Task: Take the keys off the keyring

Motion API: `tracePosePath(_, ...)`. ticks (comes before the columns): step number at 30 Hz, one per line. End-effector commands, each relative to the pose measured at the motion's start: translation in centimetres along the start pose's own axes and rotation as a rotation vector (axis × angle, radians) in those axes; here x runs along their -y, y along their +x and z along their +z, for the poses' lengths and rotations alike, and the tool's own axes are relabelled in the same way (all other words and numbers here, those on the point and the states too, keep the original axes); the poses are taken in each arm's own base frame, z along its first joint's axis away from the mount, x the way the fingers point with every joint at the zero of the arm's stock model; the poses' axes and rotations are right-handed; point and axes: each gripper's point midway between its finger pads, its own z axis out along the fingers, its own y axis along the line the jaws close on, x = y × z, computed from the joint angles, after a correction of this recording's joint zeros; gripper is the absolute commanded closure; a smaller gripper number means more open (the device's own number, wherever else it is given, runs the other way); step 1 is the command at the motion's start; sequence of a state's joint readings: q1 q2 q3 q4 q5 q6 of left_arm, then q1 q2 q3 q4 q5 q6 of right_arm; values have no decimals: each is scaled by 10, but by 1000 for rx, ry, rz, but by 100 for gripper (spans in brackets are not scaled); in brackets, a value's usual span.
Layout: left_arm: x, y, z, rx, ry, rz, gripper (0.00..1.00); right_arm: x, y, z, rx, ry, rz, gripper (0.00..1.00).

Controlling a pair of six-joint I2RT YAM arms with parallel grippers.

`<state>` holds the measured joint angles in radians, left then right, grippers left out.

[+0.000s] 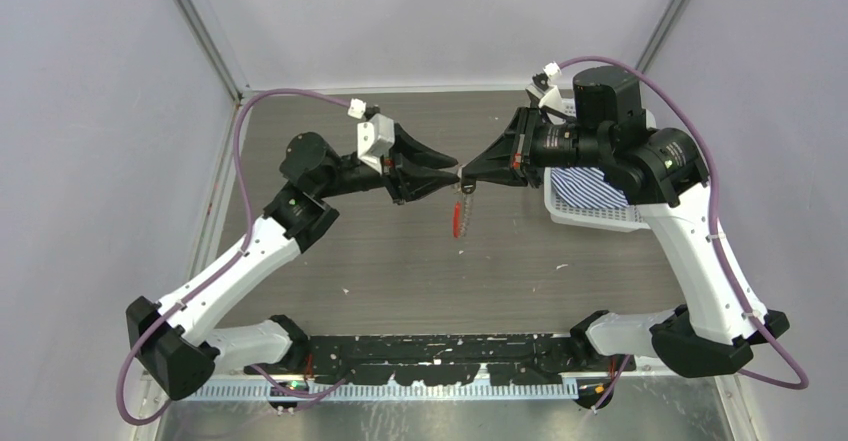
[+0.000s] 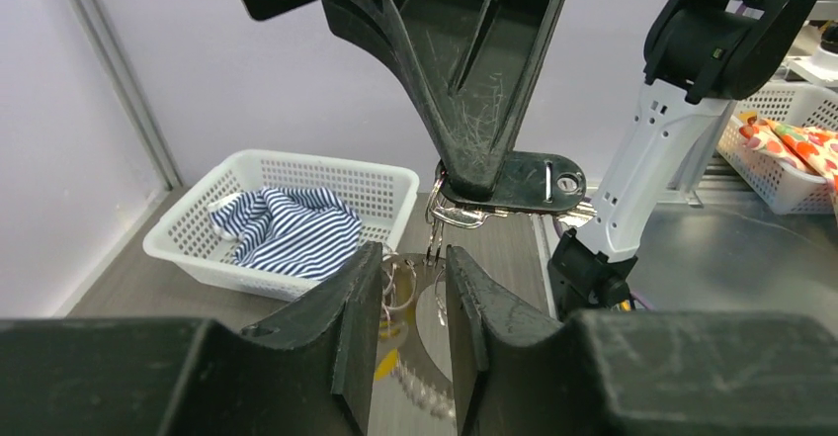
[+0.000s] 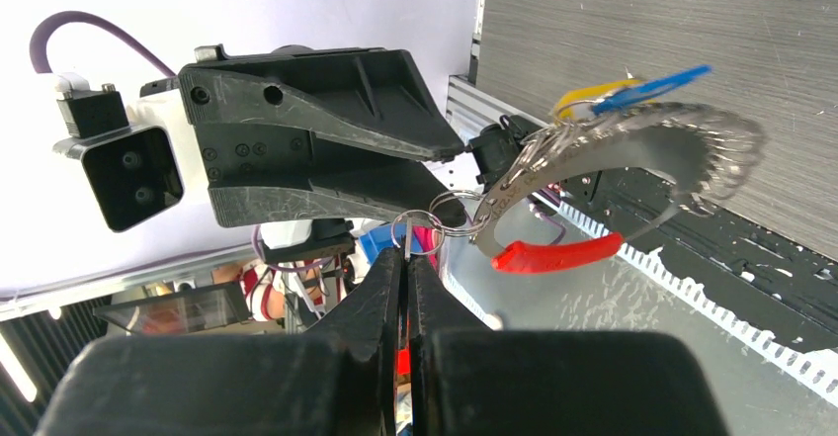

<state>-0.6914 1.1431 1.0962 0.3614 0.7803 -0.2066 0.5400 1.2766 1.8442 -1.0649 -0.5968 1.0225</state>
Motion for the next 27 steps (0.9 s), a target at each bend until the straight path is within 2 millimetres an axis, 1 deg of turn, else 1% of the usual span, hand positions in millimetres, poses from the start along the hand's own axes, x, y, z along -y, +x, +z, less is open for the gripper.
tracePosePath(1, 7, -22, 2, 37, 39, 20, 70, -23, 3, -13, 8, -82, -61, 99)
tracePosePath(3, 7, -21, 2, 41, 38, 15, 73, -24, 2, -12, 9, -85, -60, 99)
tracePosePath(8, 8, -21, 4, 63, 41, -3, 75, -22, 2, -11, 8, -84, -57, 99)
tracePosePath(12, 10, -18, 6, 60, 50, -7, 81, -22, 1, -10, 9, -85, -53, 99)
tracePosePath(16, 11, -14, 8, 57, 51, -17, 89, -23, 1, -10, 7, -88, -52, 99)
tracePosePath(20, 10, -10, 9, 53, 27, -25, 91, -24, 1, -10, 11, -89, -55, 99)
tracePosePath(23, 12, -9, 9, 55, 27, -20, 99, -23, 0, -11, 24, -79, -59, 99)
tracePosePath(27, 10, -13, 6, 76, -16, -1, 100, -19, -3, -13, 47, -53, -69, 99)
